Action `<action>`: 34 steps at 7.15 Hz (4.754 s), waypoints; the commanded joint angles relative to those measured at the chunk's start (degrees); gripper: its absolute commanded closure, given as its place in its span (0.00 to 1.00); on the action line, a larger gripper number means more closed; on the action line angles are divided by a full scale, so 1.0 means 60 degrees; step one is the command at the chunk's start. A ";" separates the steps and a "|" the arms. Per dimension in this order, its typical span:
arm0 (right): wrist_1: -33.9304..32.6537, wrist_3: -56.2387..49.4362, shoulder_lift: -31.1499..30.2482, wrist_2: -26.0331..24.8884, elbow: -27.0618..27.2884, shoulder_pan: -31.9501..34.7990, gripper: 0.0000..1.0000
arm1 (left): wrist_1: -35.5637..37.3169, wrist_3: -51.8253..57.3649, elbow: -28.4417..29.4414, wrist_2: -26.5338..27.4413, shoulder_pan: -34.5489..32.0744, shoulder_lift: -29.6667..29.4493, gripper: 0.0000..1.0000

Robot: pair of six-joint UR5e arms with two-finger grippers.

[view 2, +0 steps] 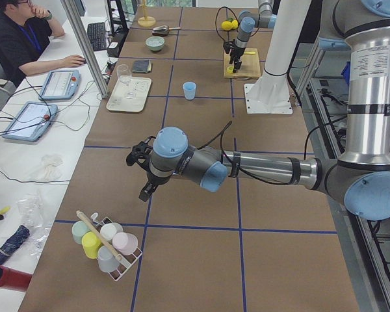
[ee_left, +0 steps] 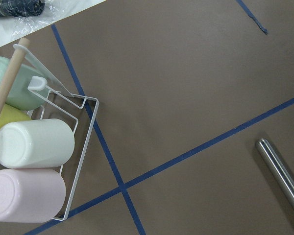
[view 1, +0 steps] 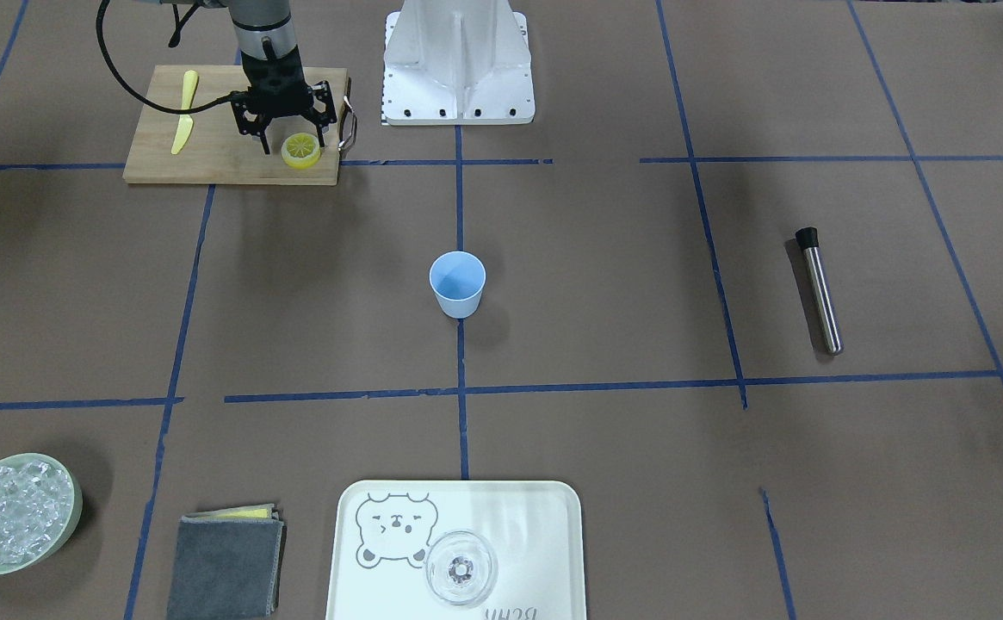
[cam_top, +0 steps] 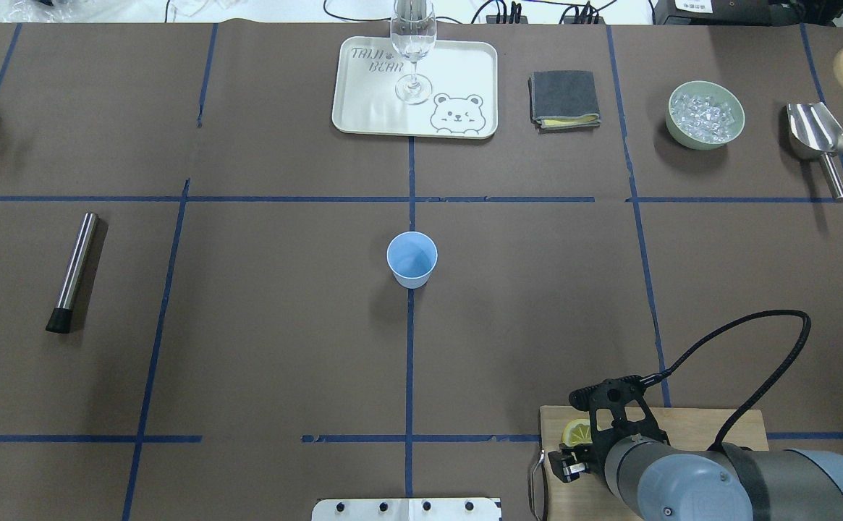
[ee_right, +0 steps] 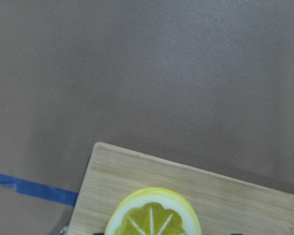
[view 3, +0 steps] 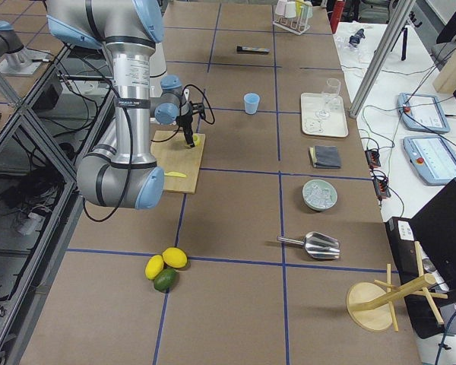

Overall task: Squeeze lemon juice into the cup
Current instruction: 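Close the right gripper on the top lemon slice, then lift the lemon slice with the right gripper and carry it over the blue cup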

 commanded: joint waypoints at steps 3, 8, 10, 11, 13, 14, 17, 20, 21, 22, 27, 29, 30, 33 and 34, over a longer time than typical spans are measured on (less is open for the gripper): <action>0.0014 0.0000 0.0052 0.0004 -0.0004 -0.0029 0.17 | 0.0000 0.0000 -0.0015 0.0000 0.0000 0.0004 0.00; 0.0029 0.0029 0.0067 0.0048 -0.0004 -0.0029 0.23 | 0.0000 0.0000 -0.0014 -0.0015 0.0000 0.0004 0.00; 0.0029 0.0044 0.0023 0.0048 -0.0033 -0.0029 0.23 | 0.0000 0.0000 -0.0015 -0.0015 0.0000 -0.0010 0.00; 0.0029 0.0058 0.0052 0.0048 -0.0033 -0.0058 0.23 | 0.0000 0.0000 -0.0015 -0.0015 0.0000 0.0004 0.00; 0.0029 0.0059 0.0081 0.0062 -0.0019 -0.0058 0.27 | 0.0000 0.0015 0.0000 -0.0015 0.0000 0.0004 0.00; 0.0029 0.0059 0.0081 0.0048 -0.0019 -0.0058 0.32 | 0.0000 0.0015 0.0000 -0.0015 0.0000 0.0004 0.00; 0.0029 0.0059 0.0081 0.0062 -0.0004 -0.0044 0.38 | 0.0000 0.0015 0.0000 -0.0015 0.0000 0.0004 0.00; 0.0029 0.0044 0.0081 0.0077 0.0069 -0.0015 0.39 | 0.0014 0.0015 0.0000 -0.0015 0.0000 0.0004 0.00; 0.0029 0.0044 0.0081 0.0077 0.0084 0.0000 0.39 | 0.0000 0.0015 0.0000 -0.0015 0.0000 0.0004 0.00; 0.0029 0.0044 0.0052 0.0077 0.0171 0.0015 0.38 | 0.0000 0.0015 0.0000 -0.0015 0.0000 0.0004 0.00; -0.1025 0.0029 0.0314 0.0514 0.1240 0.0525 0.38 | 0.0000 0.0000 0.0015 -0.0015 0.0000 -0.0010 0.00; -0.1433 -0.0087 0.0927 0.0895 0.1139 0.1008 0.38 | 0.0000 0.0000 0.0015 -0.0015 0.0000 -0.0010 0.00; -0.2262 -0.0102 0.1671 0.1274 0.1124 0.1417 0.38 | 0.0000 0.0000 0.0000 -0.0015 0.0000 -0.0010 0.00; -0.3954 -0.0685 0.4074 0.2022 0.0425 0.2603 0.38 | 0.0000 0.0000 0.0073 -0.0015 0.0014 -0.0025 0.00; -0.3941 -0.1036 0.4457 0.2417 -0.0029 0.3072 0.38 | 0.0000 0.0000 0.0088 -0.0015 0.0014 -0.0040 0.00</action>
